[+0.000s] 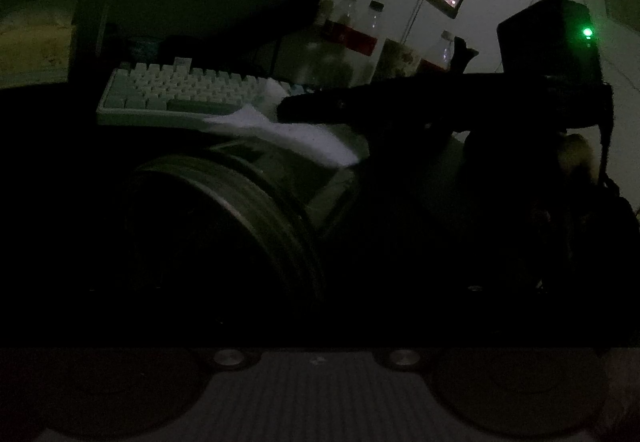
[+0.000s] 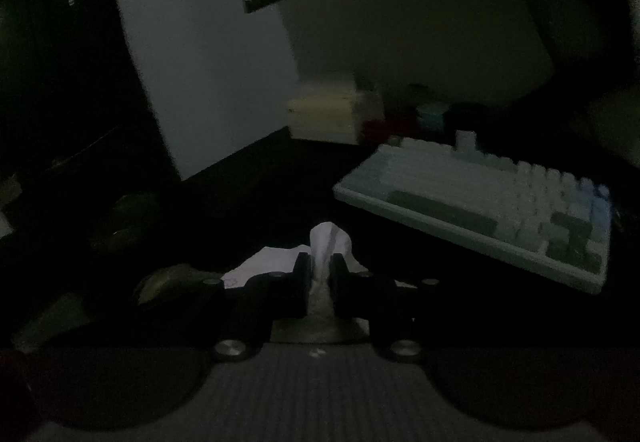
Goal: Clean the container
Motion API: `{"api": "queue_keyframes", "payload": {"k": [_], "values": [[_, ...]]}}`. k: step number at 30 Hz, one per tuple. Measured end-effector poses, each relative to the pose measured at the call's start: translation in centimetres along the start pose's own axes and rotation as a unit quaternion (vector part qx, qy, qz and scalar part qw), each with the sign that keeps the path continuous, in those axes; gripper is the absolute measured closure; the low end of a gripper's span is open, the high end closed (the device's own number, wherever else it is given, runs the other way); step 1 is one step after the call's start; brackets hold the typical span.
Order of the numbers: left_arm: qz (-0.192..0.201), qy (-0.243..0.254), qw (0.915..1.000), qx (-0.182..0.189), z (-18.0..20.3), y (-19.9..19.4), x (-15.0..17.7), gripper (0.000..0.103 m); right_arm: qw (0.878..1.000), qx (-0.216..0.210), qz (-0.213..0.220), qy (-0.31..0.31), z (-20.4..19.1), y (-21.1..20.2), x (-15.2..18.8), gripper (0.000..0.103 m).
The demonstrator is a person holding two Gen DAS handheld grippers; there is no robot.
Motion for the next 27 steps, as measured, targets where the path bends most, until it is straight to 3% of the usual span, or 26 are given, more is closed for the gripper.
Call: {"api": "queue_keyframes", "payload": {"k": [2, 7, 14, 19, 23, 27], "values": [[0.0, 0.001, 1.0, -0.002, 0.0, 0.0, 0.0, 0.0, 1.0, -0.001, -0.001, 0.004, -0.5, -0.1, 0.0, 0.09], [-0.01, 0.003, 0.9999, -0.003, -0.2, 0.0, -0.3, 0.0, 0.997, -0.063, -0.007, -0.032, -3.8, -0.5, 0.4, 0.09], [-0.019, 0.003, 0.9996, -0.021, -0.7, -0.1, -0.5, 0.0, 1.0, 0.011, -0.001, 0.019, 0.9, -0.8, 0.2, 0.091], [-0.018, -0.009, 0.9991, -0.038, -1.4, 0.1, -1.0, 0.0, 1.0, -0.002, 0.005, 0.016, 0.3, -0.8, 0.2, 0.09], [-0.022, -0.009, 0.9986, -0.048, -1.7, 0.5, -1.5, 0.0, 0.999, -0.046, 0.005, -0.002, -1.7, -0.4, 0.0, 0.091], [-0.024, -0.011, 0.9986, -0.047, -2.0, 0.7, -1.9, 0.0, 0.999, -0.051, 0.01, -0.01, -1.9, 0.0, -0.3, 0.091]]}}
Point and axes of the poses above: each gripper's, at about its wrist camera, not at the fingertips, and y roughly the way its jaws point, z to its right, x to its underside, the point moved 7 cm from there along y, roughly the way its jaws point, and after that the axes turned 13 degrees about -z, right-handed, at the moved point
